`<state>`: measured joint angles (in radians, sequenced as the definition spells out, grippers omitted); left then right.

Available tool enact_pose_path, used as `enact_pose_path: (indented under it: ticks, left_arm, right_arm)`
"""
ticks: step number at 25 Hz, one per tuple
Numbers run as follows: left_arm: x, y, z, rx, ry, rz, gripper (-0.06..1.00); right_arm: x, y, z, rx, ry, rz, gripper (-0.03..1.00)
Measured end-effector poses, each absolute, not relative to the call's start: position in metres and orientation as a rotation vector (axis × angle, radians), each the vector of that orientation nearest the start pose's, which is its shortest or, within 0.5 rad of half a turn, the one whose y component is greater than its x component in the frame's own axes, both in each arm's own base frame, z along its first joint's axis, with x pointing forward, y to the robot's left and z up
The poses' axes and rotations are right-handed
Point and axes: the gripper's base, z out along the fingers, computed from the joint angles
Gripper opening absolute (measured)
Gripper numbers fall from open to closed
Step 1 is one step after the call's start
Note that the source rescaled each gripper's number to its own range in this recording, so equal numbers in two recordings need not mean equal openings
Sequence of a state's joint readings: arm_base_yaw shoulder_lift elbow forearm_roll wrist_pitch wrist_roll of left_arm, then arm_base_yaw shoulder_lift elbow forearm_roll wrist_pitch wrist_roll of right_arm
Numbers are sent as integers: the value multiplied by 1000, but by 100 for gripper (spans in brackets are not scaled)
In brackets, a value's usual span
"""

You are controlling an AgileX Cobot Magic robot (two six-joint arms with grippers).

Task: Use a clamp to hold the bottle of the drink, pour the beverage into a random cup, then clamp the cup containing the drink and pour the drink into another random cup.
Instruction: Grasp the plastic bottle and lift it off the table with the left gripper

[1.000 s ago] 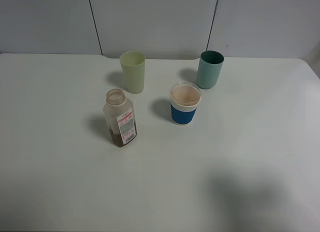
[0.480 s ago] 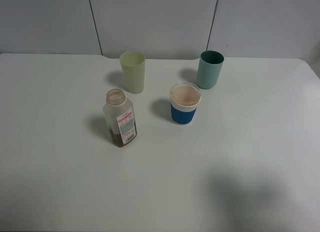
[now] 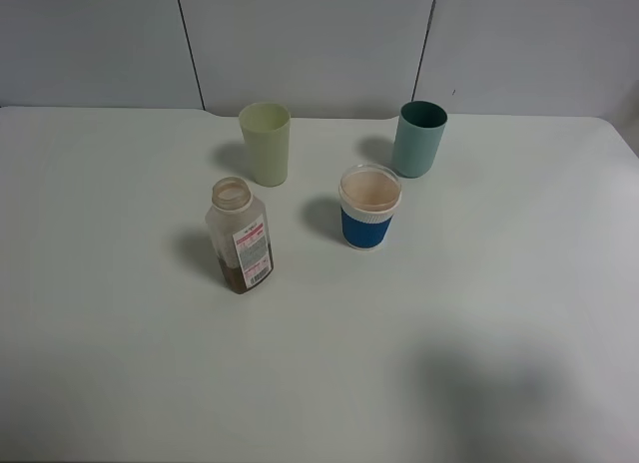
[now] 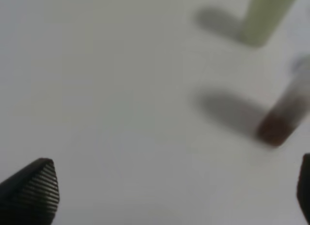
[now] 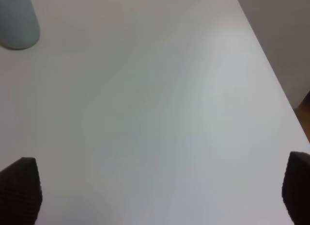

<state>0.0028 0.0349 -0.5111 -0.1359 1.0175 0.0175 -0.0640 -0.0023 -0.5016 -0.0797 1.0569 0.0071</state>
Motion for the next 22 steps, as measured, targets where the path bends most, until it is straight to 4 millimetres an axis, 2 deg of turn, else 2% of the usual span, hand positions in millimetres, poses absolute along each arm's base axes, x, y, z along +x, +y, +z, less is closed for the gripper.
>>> enact_pose_path:
  ticks: [6, 10, 16, 22]
  left_arm:
    - [26, -20, 313, 8, 1779, -323, 100]
    - [46, -22, 315, 51, 1815, -313, 100]
    - [76, -25, 297, 128, 1947, -313, 100]
    - [85, -29, 262, 151, 2013, -356, 100]
  right_arm:
    - [-6, -6, 278, 76, 2035, -131, 100]
    - [-6, -6, 278, 76, 2035, -131, 100]
    - [-6, -6, 278, 76, 2035, -131, 100]
    - [-6, -6, 278, 76, 2035, -131, 100]
